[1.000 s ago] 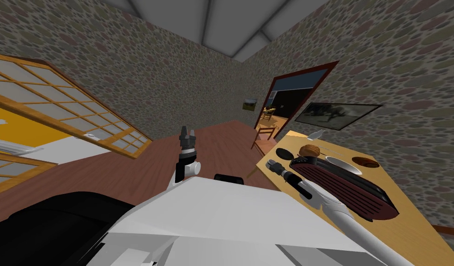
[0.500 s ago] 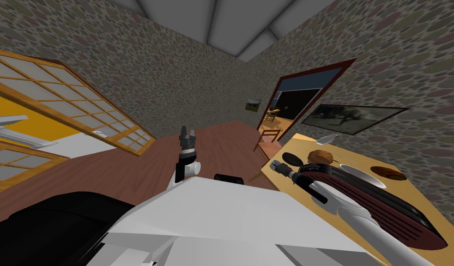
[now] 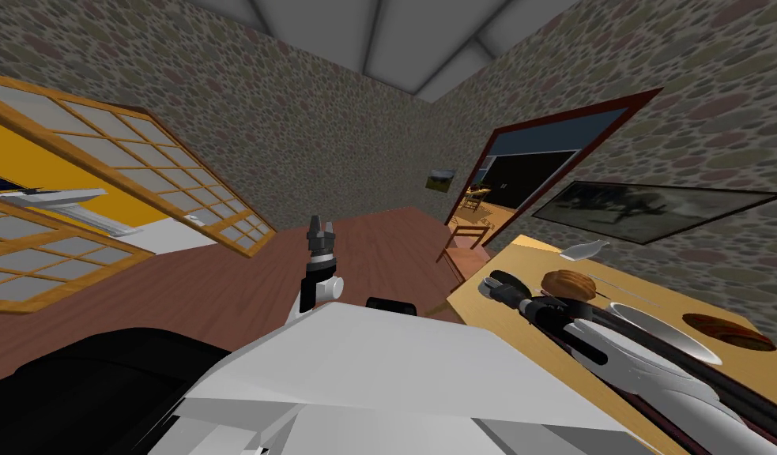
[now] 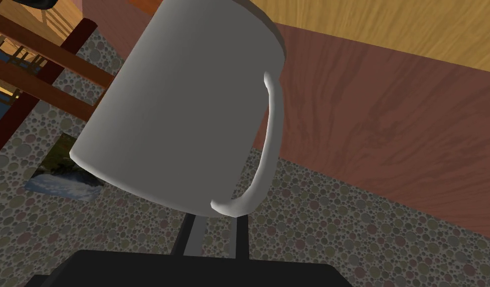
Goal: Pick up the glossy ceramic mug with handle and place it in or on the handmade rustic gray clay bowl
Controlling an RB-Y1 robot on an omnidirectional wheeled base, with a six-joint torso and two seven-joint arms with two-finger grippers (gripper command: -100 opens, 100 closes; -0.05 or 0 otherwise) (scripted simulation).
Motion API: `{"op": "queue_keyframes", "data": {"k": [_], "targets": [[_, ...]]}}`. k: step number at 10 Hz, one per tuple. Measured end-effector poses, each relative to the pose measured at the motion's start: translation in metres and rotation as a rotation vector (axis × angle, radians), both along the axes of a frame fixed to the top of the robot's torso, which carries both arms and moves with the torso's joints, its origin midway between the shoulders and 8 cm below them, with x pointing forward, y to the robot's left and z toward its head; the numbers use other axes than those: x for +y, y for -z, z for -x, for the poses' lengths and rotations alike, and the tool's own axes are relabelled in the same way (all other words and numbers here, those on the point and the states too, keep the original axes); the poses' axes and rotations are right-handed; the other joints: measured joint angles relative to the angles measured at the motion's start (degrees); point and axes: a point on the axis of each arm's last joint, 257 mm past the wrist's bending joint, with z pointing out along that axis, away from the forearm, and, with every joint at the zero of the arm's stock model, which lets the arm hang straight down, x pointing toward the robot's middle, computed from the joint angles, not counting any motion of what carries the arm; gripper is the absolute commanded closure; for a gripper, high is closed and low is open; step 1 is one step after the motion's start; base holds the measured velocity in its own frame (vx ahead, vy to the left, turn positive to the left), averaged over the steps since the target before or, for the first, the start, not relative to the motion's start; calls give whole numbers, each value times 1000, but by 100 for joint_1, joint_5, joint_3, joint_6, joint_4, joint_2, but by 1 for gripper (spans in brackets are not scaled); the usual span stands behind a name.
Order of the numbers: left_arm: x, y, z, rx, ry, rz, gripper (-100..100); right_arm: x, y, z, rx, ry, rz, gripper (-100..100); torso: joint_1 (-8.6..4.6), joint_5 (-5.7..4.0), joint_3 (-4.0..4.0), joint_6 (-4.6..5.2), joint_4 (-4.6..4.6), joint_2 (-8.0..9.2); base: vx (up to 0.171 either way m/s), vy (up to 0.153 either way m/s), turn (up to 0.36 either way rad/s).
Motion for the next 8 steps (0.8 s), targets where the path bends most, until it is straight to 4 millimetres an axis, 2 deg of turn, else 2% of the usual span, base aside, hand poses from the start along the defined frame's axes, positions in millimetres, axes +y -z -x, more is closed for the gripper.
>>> {"op": "queue_keyframes", "data": {"k": [1,3,8], "targets": [[0,0,0,0,0,0,0,-24,-4,8,10,43,14,100,-10,2,2,-3,3,2,10,-141,225],[0,0,0,0,0,0,0,-58,-22,22,21,104,39,100,-8,4,5,-2,5,4,15,-110,75],[0,0,0,0,0,0,0,-105,-41,40,28,193,72,100,34,10,15,3,9,21,-13,-57,96]]}}
